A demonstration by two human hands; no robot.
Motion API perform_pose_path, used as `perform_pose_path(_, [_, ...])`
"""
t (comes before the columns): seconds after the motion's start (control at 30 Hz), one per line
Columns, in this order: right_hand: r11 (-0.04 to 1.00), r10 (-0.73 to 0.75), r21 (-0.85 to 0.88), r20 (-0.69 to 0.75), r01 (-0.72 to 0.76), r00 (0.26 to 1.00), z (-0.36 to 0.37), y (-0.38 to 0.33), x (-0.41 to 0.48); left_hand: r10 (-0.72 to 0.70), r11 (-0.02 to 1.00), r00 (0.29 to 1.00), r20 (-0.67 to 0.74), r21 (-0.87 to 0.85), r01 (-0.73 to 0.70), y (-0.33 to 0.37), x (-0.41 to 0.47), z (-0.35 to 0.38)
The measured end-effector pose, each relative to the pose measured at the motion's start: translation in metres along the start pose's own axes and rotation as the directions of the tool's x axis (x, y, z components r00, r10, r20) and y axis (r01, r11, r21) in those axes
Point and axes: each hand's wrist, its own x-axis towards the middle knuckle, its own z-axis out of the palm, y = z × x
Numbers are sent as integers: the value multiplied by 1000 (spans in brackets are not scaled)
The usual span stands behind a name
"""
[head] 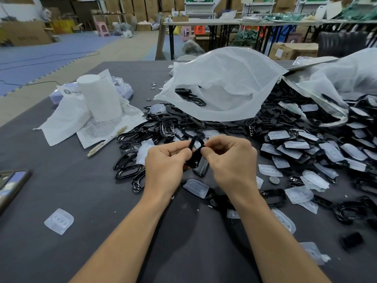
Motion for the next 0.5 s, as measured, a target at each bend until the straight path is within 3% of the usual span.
perform_pose_path(0.17, [997,-22,-72,-12,21,1000,3,0,-3,70,997,989,131,2,-71,-3,-2,1])
perform_pose_path(0.5, [996,-57,-74,-77,51,995,12,1,-8,-11,1000,989,145,-6,12,-6,1,-1])
